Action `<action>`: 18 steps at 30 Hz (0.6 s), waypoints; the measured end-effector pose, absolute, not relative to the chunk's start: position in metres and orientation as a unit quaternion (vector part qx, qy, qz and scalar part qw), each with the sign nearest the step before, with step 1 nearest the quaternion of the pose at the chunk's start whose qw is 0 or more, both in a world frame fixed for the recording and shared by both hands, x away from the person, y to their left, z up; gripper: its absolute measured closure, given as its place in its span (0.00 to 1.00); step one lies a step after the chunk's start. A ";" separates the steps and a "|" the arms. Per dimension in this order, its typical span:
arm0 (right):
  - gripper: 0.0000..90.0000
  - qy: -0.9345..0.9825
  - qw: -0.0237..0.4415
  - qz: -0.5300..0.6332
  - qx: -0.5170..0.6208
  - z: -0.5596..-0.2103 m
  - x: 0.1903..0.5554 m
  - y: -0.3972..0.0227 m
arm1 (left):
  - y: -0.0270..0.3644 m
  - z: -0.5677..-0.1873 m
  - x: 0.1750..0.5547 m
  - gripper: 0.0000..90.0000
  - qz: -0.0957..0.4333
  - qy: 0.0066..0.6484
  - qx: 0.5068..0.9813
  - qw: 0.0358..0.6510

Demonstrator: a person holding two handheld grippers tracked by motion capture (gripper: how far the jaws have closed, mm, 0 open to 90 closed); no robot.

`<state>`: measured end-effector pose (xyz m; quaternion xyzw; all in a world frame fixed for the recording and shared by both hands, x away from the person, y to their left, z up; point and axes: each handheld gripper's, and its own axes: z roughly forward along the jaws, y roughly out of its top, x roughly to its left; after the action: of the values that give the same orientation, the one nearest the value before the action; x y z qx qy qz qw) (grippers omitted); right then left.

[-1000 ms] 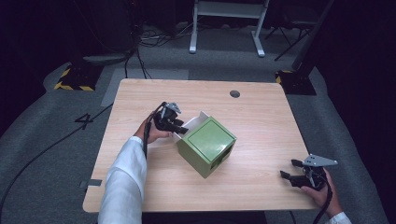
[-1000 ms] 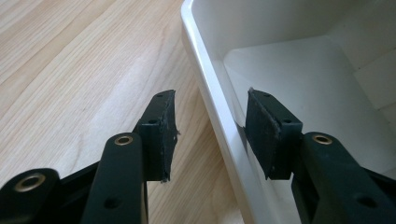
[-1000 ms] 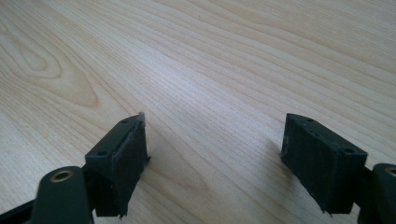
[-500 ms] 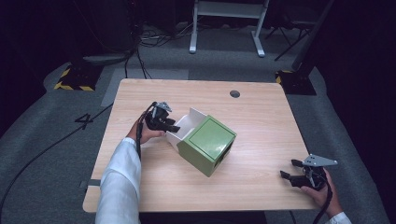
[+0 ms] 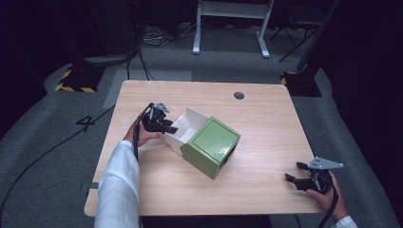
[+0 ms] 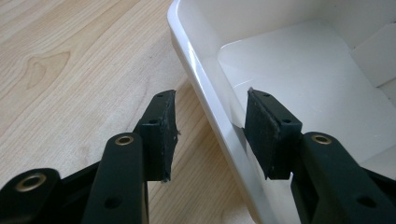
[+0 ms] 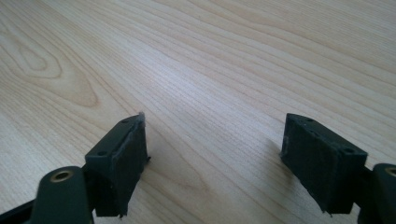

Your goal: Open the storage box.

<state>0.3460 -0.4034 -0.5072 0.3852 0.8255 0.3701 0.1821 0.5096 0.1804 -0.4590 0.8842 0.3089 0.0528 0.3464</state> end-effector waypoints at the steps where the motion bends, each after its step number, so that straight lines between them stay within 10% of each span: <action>1: 0.25 0.826 0.182 0.370 0.385 -0.507 0.346 -0.403 | 0.181 -0.459 0.510 0.60 0.053 0.309 0.884 0.345; 18: 0.25 0.826 0.182 0.370 0.385 -0.507 0.346 -0.403 | 0.197 -0.463 0.512 0.58 0.063 0.334 0.876 0.343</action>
<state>0.3460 -0.4034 -0.5072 0.3850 0.8256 0.3701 0.1822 0.5124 0.1965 -0.4628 0.8759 0.3338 0.0629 0.3428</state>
